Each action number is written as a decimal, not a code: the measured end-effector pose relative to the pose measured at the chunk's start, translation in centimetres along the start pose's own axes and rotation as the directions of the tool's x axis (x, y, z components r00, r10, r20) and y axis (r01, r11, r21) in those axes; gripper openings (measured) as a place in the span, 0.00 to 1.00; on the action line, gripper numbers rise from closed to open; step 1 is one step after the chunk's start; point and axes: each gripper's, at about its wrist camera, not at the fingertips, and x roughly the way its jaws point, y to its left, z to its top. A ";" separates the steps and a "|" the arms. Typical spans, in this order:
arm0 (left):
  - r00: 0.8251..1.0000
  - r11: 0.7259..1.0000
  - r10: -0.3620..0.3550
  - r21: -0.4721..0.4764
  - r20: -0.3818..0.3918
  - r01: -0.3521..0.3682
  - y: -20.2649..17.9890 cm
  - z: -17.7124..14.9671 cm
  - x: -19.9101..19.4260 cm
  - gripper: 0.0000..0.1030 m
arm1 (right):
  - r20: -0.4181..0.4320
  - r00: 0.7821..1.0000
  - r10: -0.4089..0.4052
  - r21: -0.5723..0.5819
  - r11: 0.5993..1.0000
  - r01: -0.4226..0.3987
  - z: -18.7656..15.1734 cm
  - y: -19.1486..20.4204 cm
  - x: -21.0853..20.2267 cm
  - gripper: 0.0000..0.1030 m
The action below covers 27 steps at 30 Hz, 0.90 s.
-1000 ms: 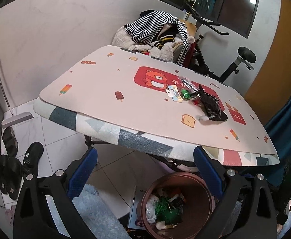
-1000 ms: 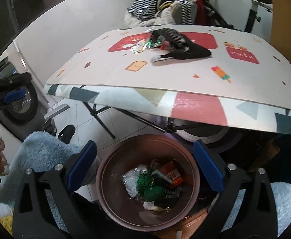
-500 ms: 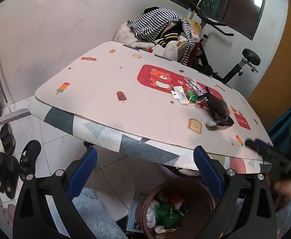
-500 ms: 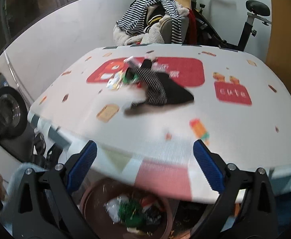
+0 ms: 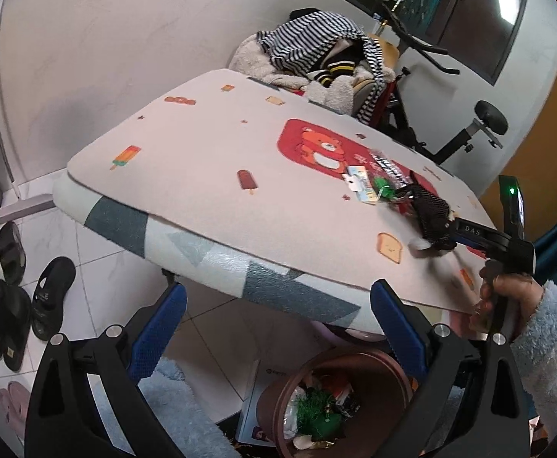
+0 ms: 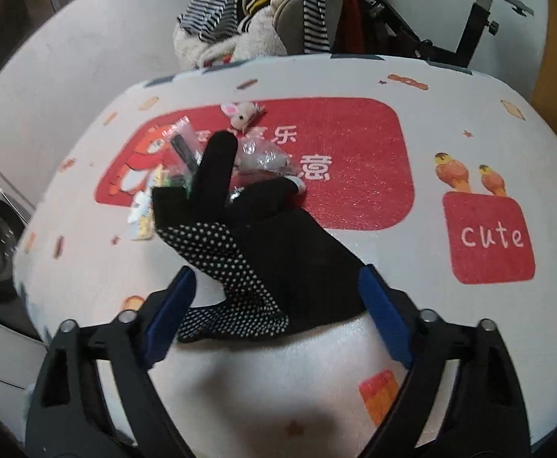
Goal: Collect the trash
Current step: 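Grasp the black polka-dot glove with the right gripper, then grasp the silver fork with the left gripper while the right gripper holds the glove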
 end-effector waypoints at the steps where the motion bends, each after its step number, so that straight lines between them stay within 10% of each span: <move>1: 1.000 1.000 -0.003 -0.010 -0.002 0.003 0.3 0.0 0.1 0.92 | -0.003 1.000 0.000 0.000 1.000 0.000 -0.2 0.1 0.2 0.65; 6: 1.000 0.999 -0.029 -0.020 -0.011 0.029 0.3 0.5 0.3 0.92 | 0.041 0.999 0.006 0.026 1.000 -0.007 -1.1 -0.4 -0.9 0.14; 13: 0.998 0.997 -0.069 0.013 -0.012 0.070 -1.4 1.5 0.8 0.90 | 0.287 0.958 0.002 0.168 0.984 -0.053 -1.1 -4.1 -8.8 0.12; 17: 0.992 0.992 -0.126 0.025 -0.022 0.126 -3.0 2.6 1.4 0.82 | 0.431 0.896 -0.110 0.150 0.987 0.050 -1.8 -5.4 -13.8 0.12; 20: 0.983 0.983 -0.177 0.034 -0.041 0.178 -4.8 3.7 2.5 0.66 | 0.383 0.913 -0.138 0.141 0.986 0.090 -2.3 -7.0 -12.7 0.12; 24: 0.931 0.937 -0.348 -0.010 -0.112 0.349 -7.6 6.1 5.8 0.38 | 0.312 0.939 -0.147 0.178 0.980 0.094 -3.7 -8.8 -10.7 0.12; 27: 0.907 0.916 -0.401 -0.073 -0.132 0.394 -9.2 8.2 8.5 0.38 | 0.296 0.947 -0.123 0.204 0.977 0.063 -4.5 -9.4 -10.3 0.12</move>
